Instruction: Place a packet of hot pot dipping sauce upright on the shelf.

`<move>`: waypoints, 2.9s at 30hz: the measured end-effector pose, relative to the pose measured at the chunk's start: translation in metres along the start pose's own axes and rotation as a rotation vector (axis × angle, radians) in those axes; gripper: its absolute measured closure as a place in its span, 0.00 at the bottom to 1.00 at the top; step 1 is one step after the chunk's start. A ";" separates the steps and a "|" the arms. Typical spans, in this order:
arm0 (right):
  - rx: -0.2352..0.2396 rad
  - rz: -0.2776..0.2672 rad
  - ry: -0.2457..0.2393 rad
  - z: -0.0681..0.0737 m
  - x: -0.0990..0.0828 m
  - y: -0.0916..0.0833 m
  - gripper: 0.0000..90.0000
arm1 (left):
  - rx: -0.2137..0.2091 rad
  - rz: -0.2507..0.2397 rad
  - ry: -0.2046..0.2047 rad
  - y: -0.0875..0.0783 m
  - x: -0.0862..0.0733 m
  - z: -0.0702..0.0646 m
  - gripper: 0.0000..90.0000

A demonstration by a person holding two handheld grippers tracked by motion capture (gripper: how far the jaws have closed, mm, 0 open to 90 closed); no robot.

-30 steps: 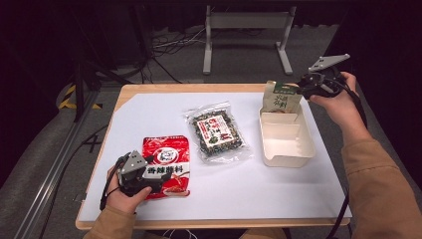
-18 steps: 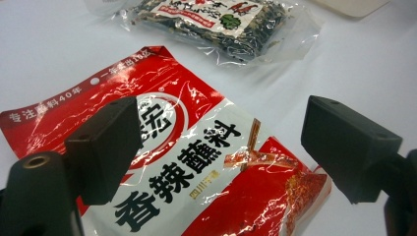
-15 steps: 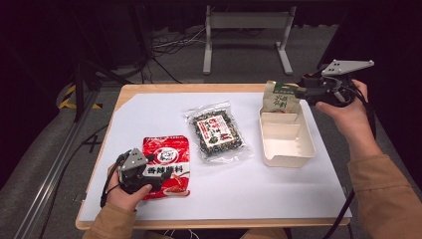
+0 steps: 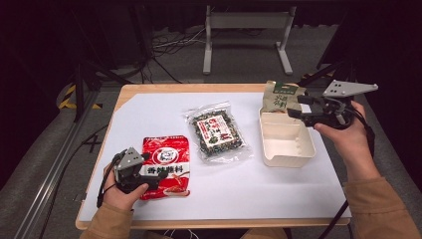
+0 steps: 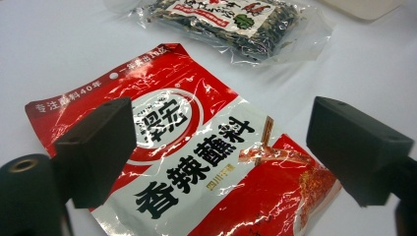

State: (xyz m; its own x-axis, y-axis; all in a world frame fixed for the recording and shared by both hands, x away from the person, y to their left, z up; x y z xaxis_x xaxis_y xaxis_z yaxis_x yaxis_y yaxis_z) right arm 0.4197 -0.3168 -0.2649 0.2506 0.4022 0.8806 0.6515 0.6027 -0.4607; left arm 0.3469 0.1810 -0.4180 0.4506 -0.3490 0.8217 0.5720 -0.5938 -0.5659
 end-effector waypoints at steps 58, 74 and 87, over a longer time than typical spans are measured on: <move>0.085 0.031 0.068 0.048 -0.050 0.022 0.44 | 0.104 0.006 -0.177 0.018 0.020 0.103 0.28; 0.103 0.031 0.063 0.052 -0.055 0.028 0.48 | 0.082 0.011 -0.243 0.045 0.014 0.124 0.43; 0.143 0.010 0.028 0.057 -0.055 0.032 0.51 | 0.060 0.069 -0.214 0.060 0.006 0.129 0.44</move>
State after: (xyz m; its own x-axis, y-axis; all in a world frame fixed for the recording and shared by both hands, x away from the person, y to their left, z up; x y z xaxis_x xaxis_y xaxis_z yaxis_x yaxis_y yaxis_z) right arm 0.3857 -0.2809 -0.3344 0.2777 0.3906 0.8777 0.5405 0.6918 -0.4789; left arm 0.4719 0.2368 -0.4554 0.6217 -0.2217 0.7512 0.5712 -0.5278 -0.6285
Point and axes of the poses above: each handheld gripper's, and its own axes: y roughly forward along the jaws, x roughly out of its top, z roughly to its left, the point moved 2 cm from there along y, roughly forward along the jaws, and after that the axes turned 1 degree about z, right-handed, at the moved point
